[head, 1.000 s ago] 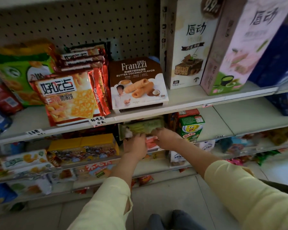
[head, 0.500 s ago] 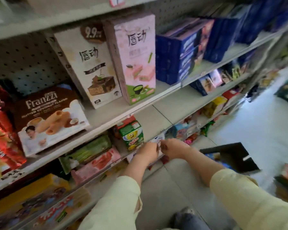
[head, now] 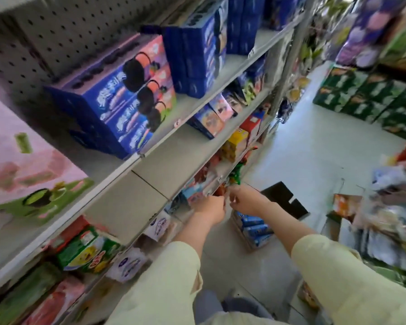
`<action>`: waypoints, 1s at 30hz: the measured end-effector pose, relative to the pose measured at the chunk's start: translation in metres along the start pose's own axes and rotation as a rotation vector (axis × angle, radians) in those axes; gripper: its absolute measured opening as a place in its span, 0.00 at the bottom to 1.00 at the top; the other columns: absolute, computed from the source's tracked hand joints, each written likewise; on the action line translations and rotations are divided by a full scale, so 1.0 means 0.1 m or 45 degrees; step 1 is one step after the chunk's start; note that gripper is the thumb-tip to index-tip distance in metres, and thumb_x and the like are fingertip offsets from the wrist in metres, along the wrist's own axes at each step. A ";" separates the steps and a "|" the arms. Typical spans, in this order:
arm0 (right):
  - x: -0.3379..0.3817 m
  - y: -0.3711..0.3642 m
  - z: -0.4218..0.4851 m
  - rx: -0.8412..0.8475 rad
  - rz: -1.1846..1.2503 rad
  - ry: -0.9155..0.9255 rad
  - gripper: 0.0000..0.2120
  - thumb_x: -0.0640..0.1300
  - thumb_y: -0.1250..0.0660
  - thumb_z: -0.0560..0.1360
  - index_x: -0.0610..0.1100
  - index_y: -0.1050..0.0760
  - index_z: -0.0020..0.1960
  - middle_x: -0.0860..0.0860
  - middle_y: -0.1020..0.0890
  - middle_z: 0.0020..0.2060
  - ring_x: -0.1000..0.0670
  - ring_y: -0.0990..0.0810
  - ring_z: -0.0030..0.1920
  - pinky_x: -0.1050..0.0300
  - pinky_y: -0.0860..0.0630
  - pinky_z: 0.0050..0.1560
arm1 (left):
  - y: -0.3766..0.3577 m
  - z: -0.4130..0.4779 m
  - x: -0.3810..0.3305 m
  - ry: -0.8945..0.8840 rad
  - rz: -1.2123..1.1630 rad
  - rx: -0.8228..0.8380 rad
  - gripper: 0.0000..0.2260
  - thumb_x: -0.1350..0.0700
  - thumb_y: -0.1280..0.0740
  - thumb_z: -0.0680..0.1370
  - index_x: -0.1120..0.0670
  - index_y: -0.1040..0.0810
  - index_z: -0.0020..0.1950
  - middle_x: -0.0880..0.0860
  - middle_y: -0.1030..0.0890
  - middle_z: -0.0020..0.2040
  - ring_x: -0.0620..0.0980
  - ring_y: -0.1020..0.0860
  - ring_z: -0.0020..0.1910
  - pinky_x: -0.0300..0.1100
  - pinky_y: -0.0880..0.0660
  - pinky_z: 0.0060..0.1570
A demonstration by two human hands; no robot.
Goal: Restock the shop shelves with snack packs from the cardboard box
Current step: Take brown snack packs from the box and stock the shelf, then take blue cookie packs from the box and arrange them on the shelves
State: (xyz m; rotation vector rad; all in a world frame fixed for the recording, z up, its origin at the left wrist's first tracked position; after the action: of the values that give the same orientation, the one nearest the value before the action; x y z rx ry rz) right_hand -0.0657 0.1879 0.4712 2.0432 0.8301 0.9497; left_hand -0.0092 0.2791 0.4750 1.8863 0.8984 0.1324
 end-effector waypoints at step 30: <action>-4.16 -1.61 1.70 -0.135 0.630 -0.864 0.17 0.41 0.40 0.76 0.43 0.32 0.65 0.46 0.26 0.60 0.44 0.27 0.62 0.51 0.28 0.58 | -2.14 4.41 -1.20 -0.088 0.076 0.296 0.12 0.54 0.42 0.78 0.55 0.23 0.56 0.58 0.20 0.56 0.59 0.22 0.55 0.48 0.26 0.54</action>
State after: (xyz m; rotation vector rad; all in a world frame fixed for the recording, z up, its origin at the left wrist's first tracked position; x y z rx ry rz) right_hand -0.1826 -0.1078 0.1153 2.2979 -0.0885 0.4542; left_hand -0.0063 -0.0753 0.1159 2.1208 0.8395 -0.0019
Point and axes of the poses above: each hand's wrist, its own z-axis towards the middle knuckle, its own y-axis out of the back of the hand, x = y × z, the point moved 6 cm from there along z, towards the middle knuckle
